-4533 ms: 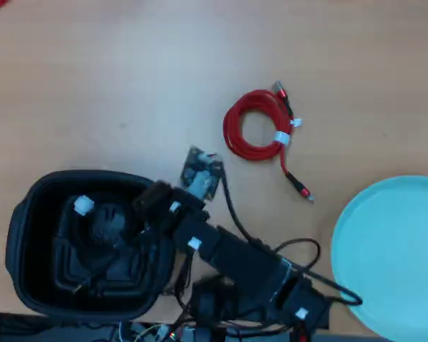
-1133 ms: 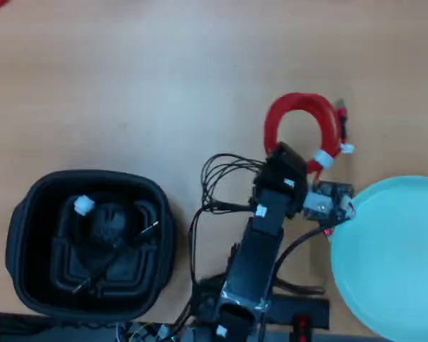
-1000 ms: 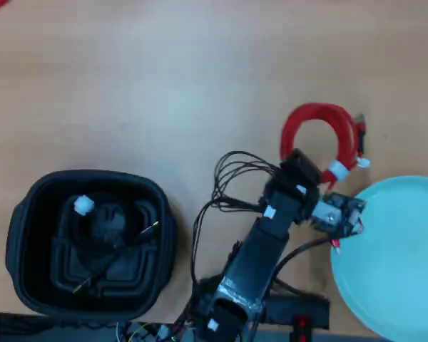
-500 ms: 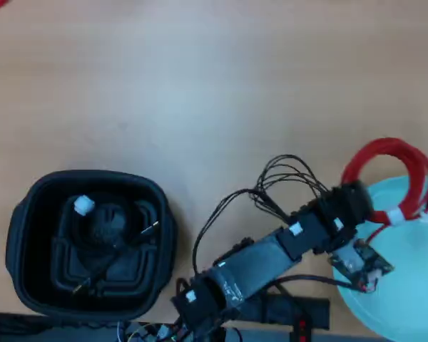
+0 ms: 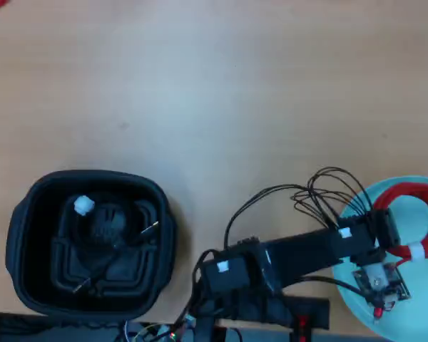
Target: Put a black charging cable in a black bowl and put a red charging cable in a green bowl
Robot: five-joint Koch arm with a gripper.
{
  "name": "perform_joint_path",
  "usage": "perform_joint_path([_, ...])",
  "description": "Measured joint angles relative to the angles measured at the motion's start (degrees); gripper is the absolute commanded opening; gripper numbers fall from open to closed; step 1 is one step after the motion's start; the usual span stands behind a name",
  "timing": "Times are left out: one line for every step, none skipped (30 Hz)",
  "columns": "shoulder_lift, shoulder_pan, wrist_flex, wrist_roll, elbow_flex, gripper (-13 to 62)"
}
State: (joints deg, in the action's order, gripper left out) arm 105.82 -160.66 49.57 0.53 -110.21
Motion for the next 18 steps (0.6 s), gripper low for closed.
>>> perform_joint_path([-0.79,-0.35,0.0,0.0,0.0,-7.8])
perform_joint_path([-1.41,-0.53,0.0,-0.44,0.0,-7.8])
perform_joint_path([-2.2,-0.79,0.0,-0.79,0.09,-7.8])
perform_joint_path([-2.64,-0.88,0.0,-0.97,0.0,-7.8])
perform_joint_path([-2.81,-0.88,-0.35,-0.88,0.0,-7.8])
perform_joint_path([-2.99,-0.97,-0.88,-0.97,0.0,-7.8])
perform_joint_path([-3.25,-1.05,-1.67,-0.97,0.0,-7.8])
perform_joint_path([-3.78,-1.14,-2.72,-0.88,0.09,-7.8])
perform_joint_path([-4.31,-1.14,-3.78,-0.97,0.09,-7.8])
perform_joint_path([-5.01,-1.23,-4.48,-0.97,0.09,-7.8])
perform_joint_path([-5.45,-1.32,-4.75,-0.97,0.0,-7.8])
perform_joint_path([-5.45,-1.41,-4.83,-0.97,0.0,-7.8])
perform_joint_path([-5.45,-1.58,-4.92,-0.97,-0.44,-7.8])
perform_joint_path([-5.45,-1.85,-5.45,-0.97,-1.76,-7.7])
perform_joint_path([-5.45,-2.2,-6.15,-0.97,-3.08,-7.7])
perform_joint_path([-5.45,-2.81,-6.5,-0.97,-4.39,-7.7])
perform_joint_path([-5.45,-3.52,-6.5,-0.97,-5.62,-7.6])
perform_joint_path([-5.45,-4.22,-6.5,-0.97,-6.42,-7.6])
